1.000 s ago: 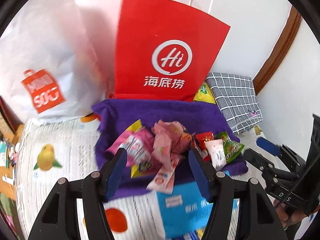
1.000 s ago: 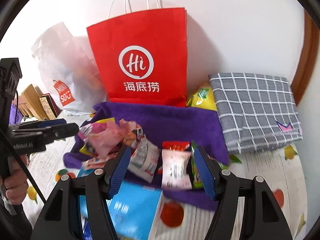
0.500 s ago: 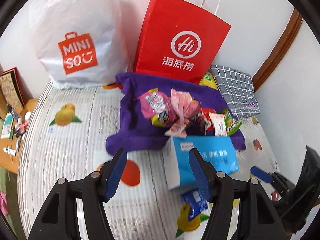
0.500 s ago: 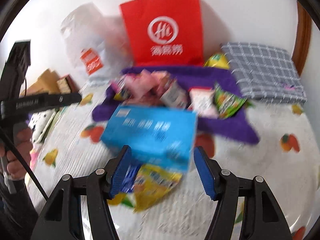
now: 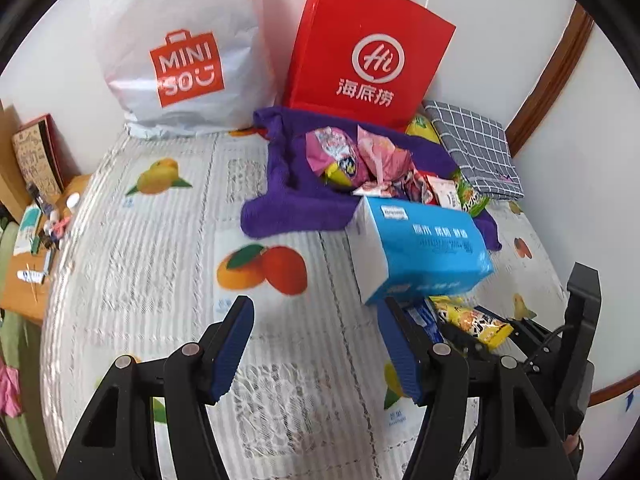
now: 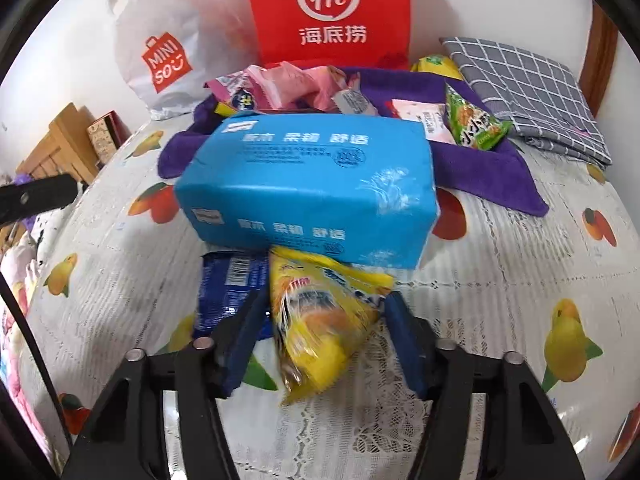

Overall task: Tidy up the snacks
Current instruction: 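Move both grippers back to the snacks beside the tissue pack, then grasp the blue-wrapped snack bar with the left gripper while the right grasps the yellow chip bag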

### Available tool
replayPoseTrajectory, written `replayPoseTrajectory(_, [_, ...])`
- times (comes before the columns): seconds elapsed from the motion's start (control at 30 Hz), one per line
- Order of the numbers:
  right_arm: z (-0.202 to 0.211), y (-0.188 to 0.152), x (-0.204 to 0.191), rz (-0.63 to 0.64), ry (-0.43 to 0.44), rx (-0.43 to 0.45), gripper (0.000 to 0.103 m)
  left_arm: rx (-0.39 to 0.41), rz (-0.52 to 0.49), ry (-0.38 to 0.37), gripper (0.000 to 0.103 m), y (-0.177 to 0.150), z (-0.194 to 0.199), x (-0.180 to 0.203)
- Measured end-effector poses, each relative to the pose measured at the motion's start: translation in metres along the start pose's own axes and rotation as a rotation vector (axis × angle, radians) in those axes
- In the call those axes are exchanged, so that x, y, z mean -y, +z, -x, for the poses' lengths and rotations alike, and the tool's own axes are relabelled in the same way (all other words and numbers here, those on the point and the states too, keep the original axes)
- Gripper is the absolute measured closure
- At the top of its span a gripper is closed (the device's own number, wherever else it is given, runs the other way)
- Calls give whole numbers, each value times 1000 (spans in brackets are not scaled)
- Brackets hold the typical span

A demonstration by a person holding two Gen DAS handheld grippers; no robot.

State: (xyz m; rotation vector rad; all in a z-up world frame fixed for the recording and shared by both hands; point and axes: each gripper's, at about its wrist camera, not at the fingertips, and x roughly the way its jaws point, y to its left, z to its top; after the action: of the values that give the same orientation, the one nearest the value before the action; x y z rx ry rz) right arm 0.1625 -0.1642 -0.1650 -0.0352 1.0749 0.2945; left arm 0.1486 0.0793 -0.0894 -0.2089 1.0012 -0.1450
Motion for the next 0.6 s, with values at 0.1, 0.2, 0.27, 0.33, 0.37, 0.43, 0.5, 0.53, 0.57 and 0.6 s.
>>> replayPoseTrajectory(0.1, [8, -3, 9, -31, 35, 2, 60, -21, -3, -5, 41, -6, -8, 8])
replayPoseTrajectory(0.2, [18, -6, 20, -54, 50, 20, 60, -47, -11, -21, 41, -12, -20, 20])
replayPoseTrajectory(0.27, [27, -10, 29, -61, 46, 36, 60, -64, -11, -33, 41, -14, -27, 28])
replayPoseTrajectory(0.33, [34, -13, 37, -72, 41, 46, 60, -91, -14, -44, 41, -19, -39, 38])
replayPoseTrajectory(0.37, [39, -15, 44, -85, 40, 54, 60, -100, -17, -46, 41, -20, -43, 40])
replayPoseTrajectory(0.43, [45, -18, 54, -101, 39, 64, 60, -129, -22, -50, 41, -26, -56, 49])
replayPoseTrajectory(0.5, [50, -21, 63, -110, 31, 72, 60, -145, -20, -63, 41, -30, -63, 54])
replayPoseTrajectory(0.53, [53, -22, 68, -114, 28, 76, 60, -158, -16, -75, 41, -33, -69, 58])
replayPoseTrajectory(0.57, [56, -24, 73, -118, 27, 82, 60, -167, -12, -81, 41, -35, -71, 60])
replayPoseTrajectory(0.6, [59, -25, 77, -123, 29, 87, 60, -178, -5, -88, 41, -36, -75, 62])
